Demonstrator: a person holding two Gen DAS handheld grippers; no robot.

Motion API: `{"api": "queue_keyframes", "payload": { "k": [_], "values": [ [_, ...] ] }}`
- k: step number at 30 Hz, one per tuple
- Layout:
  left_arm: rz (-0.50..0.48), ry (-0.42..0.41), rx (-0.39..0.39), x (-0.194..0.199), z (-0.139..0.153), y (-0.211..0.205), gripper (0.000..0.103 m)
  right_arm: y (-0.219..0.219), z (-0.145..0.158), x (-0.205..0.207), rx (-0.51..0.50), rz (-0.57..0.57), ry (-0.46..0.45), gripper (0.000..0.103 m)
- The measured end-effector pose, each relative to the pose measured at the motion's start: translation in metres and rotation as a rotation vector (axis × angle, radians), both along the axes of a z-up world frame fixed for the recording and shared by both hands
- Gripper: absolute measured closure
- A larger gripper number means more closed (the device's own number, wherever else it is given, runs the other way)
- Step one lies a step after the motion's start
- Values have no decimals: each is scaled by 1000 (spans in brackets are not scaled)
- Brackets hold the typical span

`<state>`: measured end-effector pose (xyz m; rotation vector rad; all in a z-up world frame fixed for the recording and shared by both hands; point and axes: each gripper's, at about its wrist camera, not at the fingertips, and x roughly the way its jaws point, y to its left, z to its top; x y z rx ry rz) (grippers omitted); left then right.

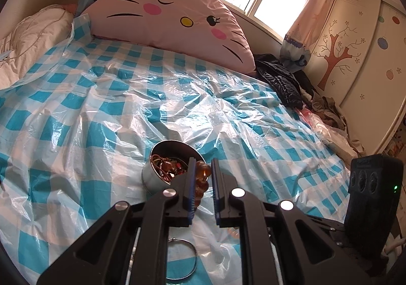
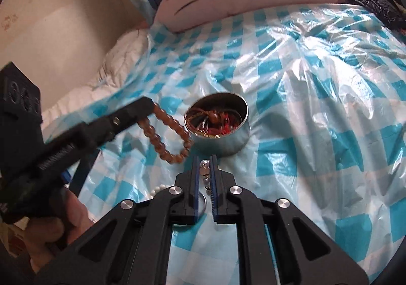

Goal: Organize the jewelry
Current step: 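Lower the amber bracelet into the tin with the left tool while the right tool drops the pearl bracelet in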

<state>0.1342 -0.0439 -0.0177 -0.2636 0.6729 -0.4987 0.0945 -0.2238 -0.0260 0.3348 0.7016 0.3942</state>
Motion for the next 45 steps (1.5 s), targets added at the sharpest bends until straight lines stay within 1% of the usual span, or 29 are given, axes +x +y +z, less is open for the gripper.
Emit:
{"api": "queue_keyframes", "payload": {
  "k": [5, 8, 14, 23, 25, 29, 30, 31, 32, 33, 34, 35, 36, 37, 40, 45],
  "values": [
    [-11, -6, 2, 12, 2, -9, 90, -4, 27, 18, 55, -22, -77, 96],
    [-13, -8, 0, 19, 2, -13, 90, -11, 33, 30, 93, -25, -86, 96],
    [-17, 12, -12, 35, -3, -18, 90, -8, 37, 55, 97, -24, -87, 96],
    [-14, 52, -9, 57, -16, -20, 90, -7, 27, 90, 82, -32, -66, 96],
    [-19, 90, 1, 66, -23, -21, 90, -5, 21, 99, 75, -30, -49, 96],
    [30, 162, 55, 76, -36, -17, 90, 3, 2, 117, 59, -21, 15, 95],
    [50, 169, 74, 76, -37, -15, 88, 5, -4, 122, 61, -18, 36, 95],
    [66, 173, 84, 77, -38, -12, 81, 6, -9, 126, 70, -17, 61, 95],
    [84, 175, 91, 78, -38, -9, 77, 5, -14, 128, 86, -13, 83, 94],
    [99, 176, 96, 78, -38, -6, 72, 5, -18, 130, 102, -8, 98, 92],
    [114, 177, 99, 79, -38, -2, 68, 4, -20, 130, 112, -9, 107, 87],
    [129, 179, 99, 80, -38, 1, 67, 2, -22, 130, 123, -11, 112, 83],
    [144, 184, 97, 80, -39, 4, 65, 0, -23, 129, 131, -18, 111, 75],
    [157, 190, 95, 81, -39, 7, 64, -2, -22, 129, 134, -27, 105, 72],
    [170, 199, 99, 83, -40, 12, 63, -8, -19, 126, 147, -42, 99, 70],
    [168, 185, 157, 79, -36, 13, 60, -19, -17, 113, 139, -69, 108, 69]
  ]
}}
